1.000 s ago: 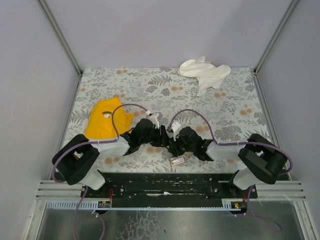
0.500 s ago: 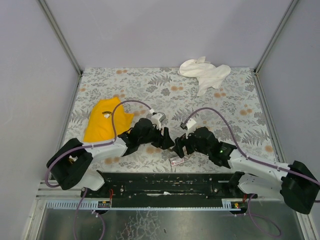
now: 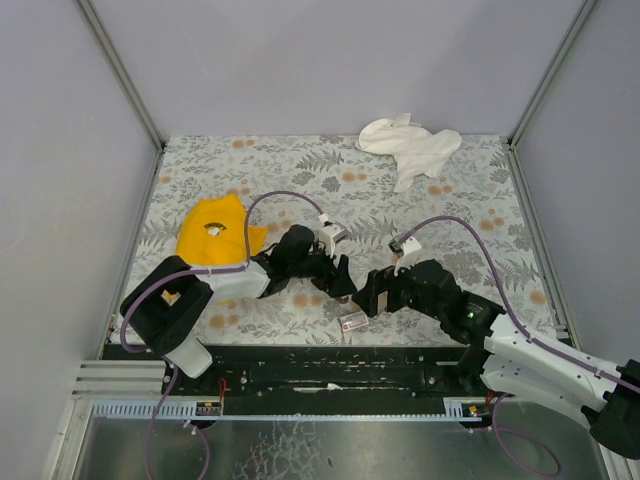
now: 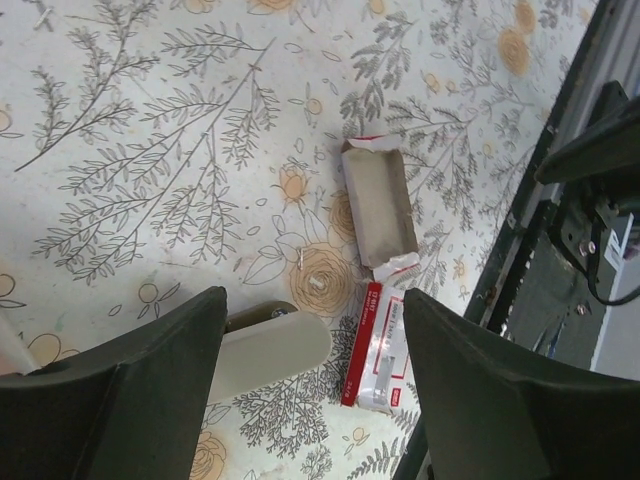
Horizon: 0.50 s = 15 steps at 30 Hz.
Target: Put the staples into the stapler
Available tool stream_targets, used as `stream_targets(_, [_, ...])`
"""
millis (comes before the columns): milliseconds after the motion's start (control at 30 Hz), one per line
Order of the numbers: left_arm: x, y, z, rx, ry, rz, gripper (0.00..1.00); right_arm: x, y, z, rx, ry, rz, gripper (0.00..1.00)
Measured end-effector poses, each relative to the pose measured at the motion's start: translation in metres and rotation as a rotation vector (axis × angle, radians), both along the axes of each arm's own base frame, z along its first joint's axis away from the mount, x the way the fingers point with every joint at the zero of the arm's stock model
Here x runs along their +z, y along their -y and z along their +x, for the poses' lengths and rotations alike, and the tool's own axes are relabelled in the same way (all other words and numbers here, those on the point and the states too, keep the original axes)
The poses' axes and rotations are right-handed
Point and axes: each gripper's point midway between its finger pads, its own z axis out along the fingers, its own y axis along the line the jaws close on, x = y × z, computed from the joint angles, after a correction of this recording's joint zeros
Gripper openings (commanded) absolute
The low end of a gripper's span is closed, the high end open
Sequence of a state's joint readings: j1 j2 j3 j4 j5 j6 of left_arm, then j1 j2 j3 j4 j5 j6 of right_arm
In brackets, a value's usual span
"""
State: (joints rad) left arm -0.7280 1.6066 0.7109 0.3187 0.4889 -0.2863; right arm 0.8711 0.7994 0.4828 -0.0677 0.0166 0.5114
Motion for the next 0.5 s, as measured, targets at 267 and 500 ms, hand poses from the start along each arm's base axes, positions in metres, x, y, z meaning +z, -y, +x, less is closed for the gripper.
stream_targets(267, [-0.005, -0.002, -0.017, -0.119, 0.024, -0.026, 0.71, -0.006, 0.0, -0.01, 0.02, -0.051, 0.009, 0.99])
stream_targets(500, [-0.01, 0.0, -0.016, -0.166, 0.063, -0.032, 0.7, -0.013, 0.0, -0.016, 0.04, -0.079, -0.003, 1.0])
